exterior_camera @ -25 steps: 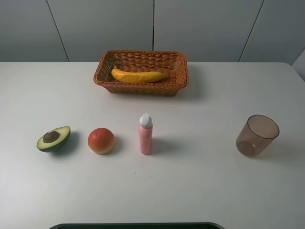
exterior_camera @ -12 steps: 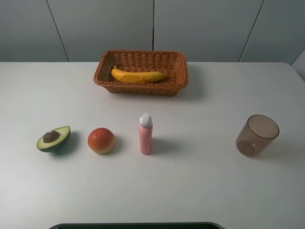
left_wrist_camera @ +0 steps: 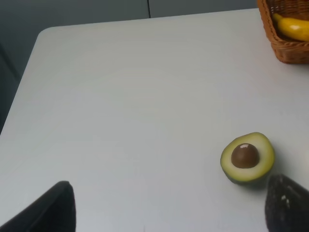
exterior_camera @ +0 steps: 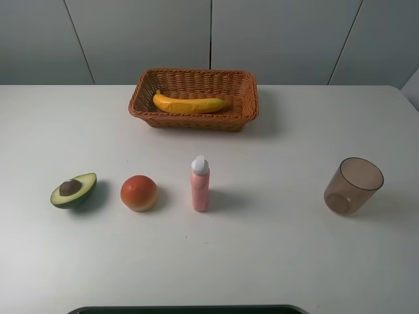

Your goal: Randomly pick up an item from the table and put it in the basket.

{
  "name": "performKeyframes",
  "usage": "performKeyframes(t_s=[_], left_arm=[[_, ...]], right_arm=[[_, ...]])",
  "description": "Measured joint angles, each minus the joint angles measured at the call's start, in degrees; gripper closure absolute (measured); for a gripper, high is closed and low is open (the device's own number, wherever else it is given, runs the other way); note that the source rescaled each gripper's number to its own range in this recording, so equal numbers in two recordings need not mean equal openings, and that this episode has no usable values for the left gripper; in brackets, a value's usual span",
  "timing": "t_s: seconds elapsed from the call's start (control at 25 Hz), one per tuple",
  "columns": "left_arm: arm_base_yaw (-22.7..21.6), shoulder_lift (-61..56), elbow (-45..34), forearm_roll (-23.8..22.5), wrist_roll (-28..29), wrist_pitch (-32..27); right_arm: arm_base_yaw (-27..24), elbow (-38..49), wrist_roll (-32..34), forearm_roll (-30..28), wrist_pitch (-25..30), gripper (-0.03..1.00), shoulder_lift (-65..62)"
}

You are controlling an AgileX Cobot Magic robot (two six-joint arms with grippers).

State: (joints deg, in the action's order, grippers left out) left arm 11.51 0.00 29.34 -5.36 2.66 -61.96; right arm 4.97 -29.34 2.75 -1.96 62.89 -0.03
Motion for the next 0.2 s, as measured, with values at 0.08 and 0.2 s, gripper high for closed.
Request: performKeyframes(t_s=[0.08, 0.2], left_arm=[[0.0, 0.0, 0.0, 0.0, 0.0, 0.0], [0.0, 0.0, 0.0, 0.0, 0.0, 0.0]], right_arm=[[0.0, 0.0, 0.0, 0.0, 0.0, -0.03, 0.0], [0.0, 0.0, 0.0, 0.0, 0.0, -0.03, 0.0]])
